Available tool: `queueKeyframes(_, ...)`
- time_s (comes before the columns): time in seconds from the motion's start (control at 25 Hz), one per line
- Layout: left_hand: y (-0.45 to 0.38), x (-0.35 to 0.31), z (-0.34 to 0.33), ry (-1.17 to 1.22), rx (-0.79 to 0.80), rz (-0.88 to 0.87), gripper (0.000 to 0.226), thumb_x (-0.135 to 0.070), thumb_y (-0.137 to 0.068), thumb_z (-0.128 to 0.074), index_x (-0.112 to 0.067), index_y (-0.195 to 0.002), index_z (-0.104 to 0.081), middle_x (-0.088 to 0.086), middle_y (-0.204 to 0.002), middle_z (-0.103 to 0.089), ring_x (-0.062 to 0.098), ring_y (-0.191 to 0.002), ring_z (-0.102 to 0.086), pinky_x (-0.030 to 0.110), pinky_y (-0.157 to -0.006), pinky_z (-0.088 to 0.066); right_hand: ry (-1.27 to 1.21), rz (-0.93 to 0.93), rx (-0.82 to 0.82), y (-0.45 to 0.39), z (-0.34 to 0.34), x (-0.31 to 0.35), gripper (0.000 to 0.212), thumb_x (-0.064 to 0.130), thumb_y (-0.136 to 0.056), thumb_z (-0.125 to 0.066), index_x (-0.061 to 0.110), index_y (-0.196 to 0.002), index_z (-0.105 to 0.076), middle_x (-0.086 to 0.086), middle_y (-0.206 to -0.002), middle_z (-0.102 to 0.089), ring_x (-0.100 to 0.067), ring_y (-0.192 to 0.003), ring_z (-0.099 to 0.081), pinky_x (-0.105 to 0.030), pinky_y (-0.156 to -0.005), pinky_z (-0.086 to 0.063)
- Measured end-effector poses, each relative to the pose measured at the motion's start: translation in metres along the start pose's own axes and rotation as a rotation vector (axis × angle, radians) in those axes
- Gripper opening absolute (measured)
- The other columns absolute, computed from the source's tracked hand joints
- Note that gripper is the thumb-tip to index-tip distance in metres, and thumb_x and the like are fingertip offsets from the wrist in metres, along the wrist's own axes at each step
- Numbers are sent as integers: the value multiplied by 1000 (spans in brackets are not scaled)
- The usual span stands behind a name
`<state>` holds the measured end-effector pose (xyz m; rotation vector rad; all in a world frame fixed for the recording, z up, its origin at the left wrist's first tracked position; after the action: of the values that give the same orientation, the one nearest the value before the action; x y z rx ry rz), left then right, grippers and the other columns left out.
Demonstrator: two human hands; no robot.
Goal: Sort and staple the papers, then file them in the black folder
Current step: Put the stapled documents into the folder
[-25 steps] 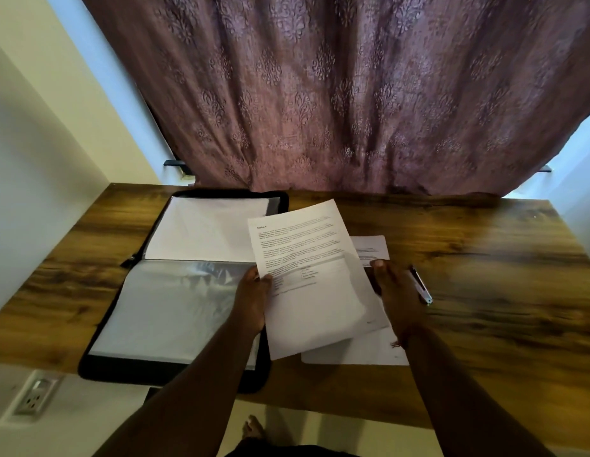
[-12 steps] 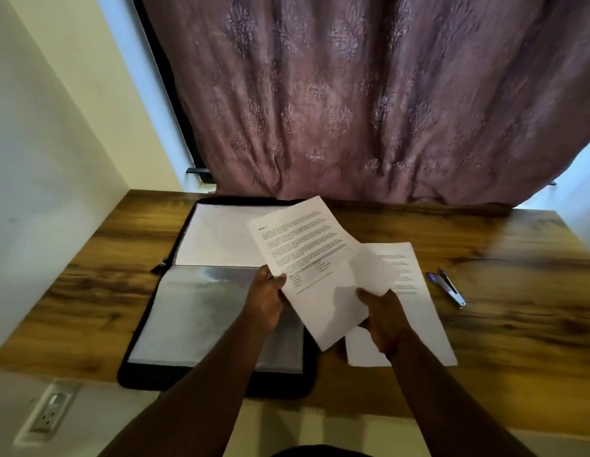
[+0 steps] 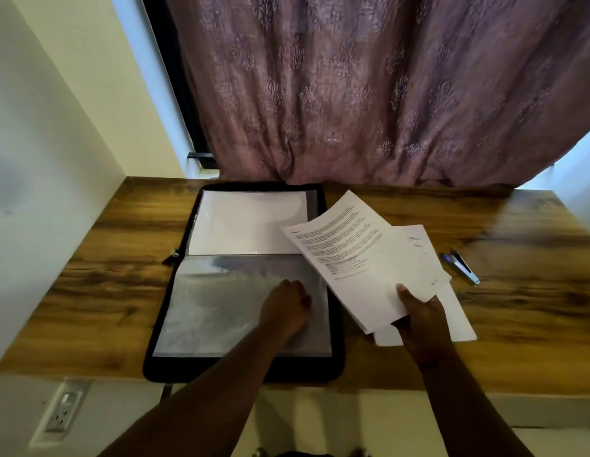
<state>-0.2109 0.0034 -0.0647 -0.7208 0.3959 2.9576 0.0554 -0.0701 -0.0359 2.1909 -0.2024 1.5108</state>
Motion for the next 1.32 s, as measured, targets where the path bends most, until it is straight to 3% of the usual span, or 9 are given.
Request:
queueKeyframes(0.12,6,-33,-15,-198,13,-75,56,-56,-88,-53,-16,-127,-49,7,-124,-49,31,-115,-51,43,-88,-49,-60,-19,-2,0,12,2,48,12,-95,-58,27,-138,-46,-5,-131,-60,-32,-114,-62,-53,-80,-57)
queueKeyframes(0.2,3,-39,-20,-244,35,-32,62,-55,-86,-58,-16,-131,-44,7,-129,-45,31,-119,-48,44,-89,-48,-70,-44,10,-5,17,6,47,11,-95,-58,27,-138,-47,-5,-130,-61,-32,-114,-62,-55,-80,-56)
queueKeyframes(0.52,10,-43,-19,-281,-31,153,41,-27,-90,-56,-12,-126,-45,11,-129,-44,31,-119,-47,45,-91,-47,-98,-131,119,-12,38,8,40,11,-97,-55,21,-135,-48,-13,-127,-61,-36,-113,-60,-61,-84,-54)
queueKeyframes(0.72,25,-50,-29,-328,21,192,56,-33,-83,-65,-10,-130,-44,10,-129,-40,32,-119,-43,43,-90,-50,-72,-140,154,-16,47,8,36,13,-97,-56,21,-132,-50,-13,-123,-62,-36,-113,-60,-57,-79,-56)
queueKeyframes(0.96,30,-57,-25,-477,4,238,34,-16,-94,-53,-6,-127,-55,16,-130,-45,31,-121,-46,39,-94,-49,-70,-138,177,-18,60,8,36,13,-96,-57,24,-130,-53,-10,-124,-62,-35,-112,-60,-65,-84,-51)
queueKeyframes(1.32,34,-68,-27,-530,-20,252,40,-15,-97,-48,-4,-136,-43,15,-126,-51,31,-116,-54,37,-89,-50,-22,-154,143,-18,76,12,27,11,-95,-58,29,-115,-57,-8,-122,-61,-33,-111,-59,-63,-85,-52)
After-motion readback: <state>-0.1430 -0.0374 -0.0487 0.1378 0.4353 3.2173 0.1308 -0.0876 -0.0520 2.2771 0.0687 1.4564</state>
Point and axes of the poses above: each hand's wrist, its own y-axis away from the middle knuckle, its own z-axis out of the back of the hand, x = y × z, the point moved 9 cm from there along -y, towards the middle knuckle
